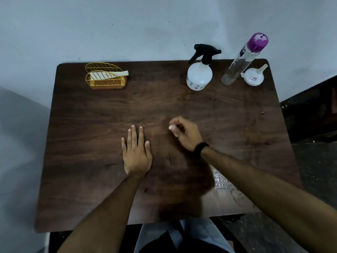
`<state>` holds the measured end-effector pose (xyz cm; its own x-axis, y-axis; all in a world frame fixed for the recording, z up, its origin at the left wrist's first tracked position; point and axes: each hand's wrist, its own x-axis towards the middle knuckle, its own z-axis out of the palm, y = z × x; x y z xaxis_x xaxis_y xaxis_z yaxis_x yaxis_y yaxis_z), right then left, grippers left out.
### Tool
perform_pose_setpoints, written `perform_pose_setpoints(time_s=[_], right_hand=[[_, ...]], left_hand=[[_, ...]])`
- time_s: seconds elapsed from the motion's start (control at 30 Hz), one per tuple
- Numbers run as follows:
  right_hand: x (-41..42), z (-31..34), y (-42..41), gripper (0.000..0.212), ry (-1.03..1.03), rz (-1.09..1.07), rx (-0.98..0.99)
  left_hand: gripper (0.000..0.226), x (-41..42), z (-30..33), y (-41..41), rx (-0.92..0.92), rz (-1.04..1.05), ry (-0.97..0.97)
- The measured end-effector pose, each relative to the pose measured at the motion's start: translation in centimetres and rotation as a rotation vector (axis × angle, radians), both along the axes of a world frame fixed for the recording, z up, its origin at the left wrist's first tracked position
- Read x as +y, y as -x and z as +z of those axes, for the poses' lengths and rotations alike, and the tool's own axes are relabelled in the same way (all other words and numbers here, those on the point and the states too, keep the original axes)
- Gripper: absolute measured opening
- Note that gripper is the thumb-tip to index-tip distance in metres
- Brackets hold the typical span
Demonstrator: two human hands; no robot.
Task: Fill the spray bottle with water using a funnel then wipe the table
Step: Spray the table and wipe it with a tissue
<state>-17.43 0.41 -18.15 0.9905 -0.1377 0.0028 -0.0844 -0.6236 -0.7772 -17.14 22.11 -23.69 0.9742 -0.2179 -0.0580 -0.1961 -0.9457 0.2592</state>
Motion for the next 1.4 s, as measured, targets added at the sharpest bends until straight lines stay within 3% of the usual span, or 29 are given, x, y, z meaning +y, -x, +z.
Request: perform_pose_setpoints(time_s=[0.13,0.23,0.33,0.47,0.53,0.6,0.7,0.77,0.87,1.0,1.07,1.13,1.2,1.27,1.33,1.4], right_hand=[[-2.8,-1.9,-3.5,0.017,0.301,-0.008,0.022],[-1.7,-2.8,-1.8,0.017,0.395,0.027,-0.037],[0.5,-4.1,2.9,0.022,0.337,0.057,-0.028],[4.5,-3.9,9.7,0.027,0.242,0.423,-0.032],[4.9,-3.2,10.5,0.021,0.184,0.483,-0.007],[3.8,-2.9,8.8,0.022,0.16,0.301,-0.028],[-0.4,-3.0,4.9,0.024,0.218,-0.155,0.006],[-2.5,-3.0,3.8,0.021,0.251,-0.26,0.092],[-1.4,-3.3,5.4,0.014,0.275,-0.156,0.088],[4.8,-2.6,10.9,0.015,0.192,0.256,0.065],[5.1,-1.7,11.8,0.014,0.135,0.336,0.058],[2.9,-1.1,10.5,0.013,0.128,0.152,0.015],[-1.0,-0.9,8.5,0.014,0.186,-0.171,-0.013],[-4.7,-1.2,7.1,0.016,0.232,-0.363,0.118],[-5.9,-1.9,7.2,0.018,0.234,-0.345,0.273],[-4.4,-2.1,8.3,0.016,0.231,-0.239,0.264]], left_hand=[[0.057,-0.1,0.1,-0.1,0.008,0.004,-0.003],[0.057,0.1,0.0,-0.1,0.011,0.002,0.0],[0.058,0.2,0.0,0.0,0.027,-0.012,0.009],[0.058,0.2,-0.1,-0.1,0.04,-0.001,-0.001],[0.058,0.2,-0.2,0.0,0.034,0.001,0.004],[0.058,0.2,-0.2,-0.2,0.034,-0.002,0.007],[0.057,0.2,-0.5,-0.1,0.033,-0.009,0.006],[0.057,0.3,-0.5,-0.1,0.032,-0.016,0.003],[0.058,0.4,-0.5,-0.1,0.034,-0.024,-0.002],[0.058,0.3,-0.3,-0.1,0.046,-0.031,0.003],[0.058,0.3,-0.3,-0.2,0.046,-0.038,-0.005],[0.058,0.3,-0.4,-0.3,0.059,-0.042,0.001],[0.058,0.3,-0.4,-0.2,0.064,-0.049,-0.005],[0.059,0.3,-0.4,-0.2,0.063,-0.066,-0.017],[0.059,0.2,-0.3,-0.3,0.085,-0.07,-0.025],[0.06,-0.1,0.0,-0.5,0.132,-0.059,-0.045]])
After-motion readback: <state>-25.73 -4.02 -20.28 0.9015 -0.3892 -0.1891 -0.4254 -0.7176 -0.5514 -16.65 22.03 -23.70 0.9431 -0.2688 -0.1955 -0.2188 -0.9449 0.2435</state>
